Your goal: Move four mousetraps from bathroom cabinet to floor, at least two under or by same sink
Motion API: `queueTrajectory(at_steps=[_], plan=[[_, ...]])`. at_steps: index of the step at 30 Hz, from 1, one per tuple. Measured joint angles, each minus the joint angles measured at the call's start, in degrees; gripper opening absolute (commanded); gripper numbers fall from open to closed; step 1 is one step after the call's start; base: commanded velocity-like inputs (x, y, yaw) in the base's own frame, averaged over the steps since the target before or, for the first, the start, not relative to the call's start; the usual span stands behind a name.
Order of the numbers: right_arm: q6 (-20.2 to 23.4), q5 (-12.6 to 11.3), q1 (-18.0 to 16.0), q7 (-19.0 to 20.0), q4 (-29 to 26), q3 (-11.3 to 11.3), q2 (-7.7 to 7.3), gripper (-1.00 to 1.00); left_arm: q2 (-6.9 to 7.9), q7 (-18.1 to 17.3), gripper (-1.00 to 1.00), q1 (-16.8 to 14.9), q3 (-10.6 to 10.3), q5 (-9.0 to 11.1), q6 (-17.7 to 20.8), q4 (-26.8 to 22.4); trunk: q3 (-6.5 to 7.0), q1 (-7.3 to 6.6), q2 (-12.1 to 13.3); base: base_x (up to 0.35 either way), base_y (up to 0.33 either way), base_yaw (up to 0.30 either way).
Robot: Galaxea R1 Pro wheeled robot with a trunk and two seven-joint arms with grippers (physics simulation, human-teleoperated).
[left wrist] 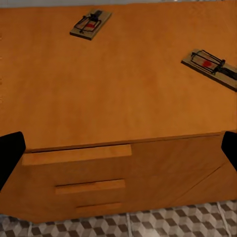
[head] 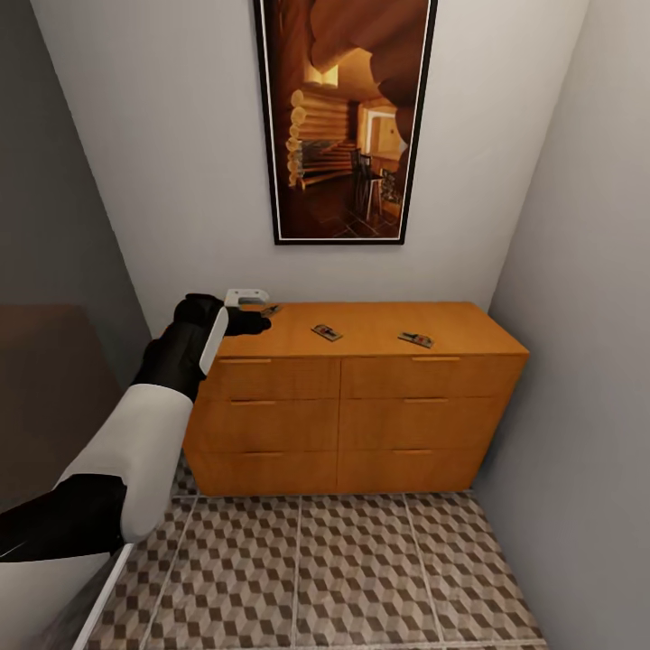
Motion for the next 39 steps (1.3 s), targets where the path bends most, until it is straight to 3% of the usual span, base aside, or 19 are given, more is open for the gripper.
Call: queueTrajectory(at_steps=[27, 39], plan=[[0.0, 0.1, 0.0, 0.0, 0.1, 0.0, 0.08, -1.00, 0.25, 0.0, 1.00, 0.0, 0.0, 0.0, 0.0, -0.2, 0.00, 0.00, 0.0, 0.004, 0.000, 0.000], [0.0, 0.1, 0.0, 0.0, 0.1, 0.0, 0.16, -1.00, 0.17, 0.0, 1.00, 0.0, -0.1, 0.0, 0.0, -0.2, 0.00, -0.03, 0.0, 0.247, 0.000, 0.000]])
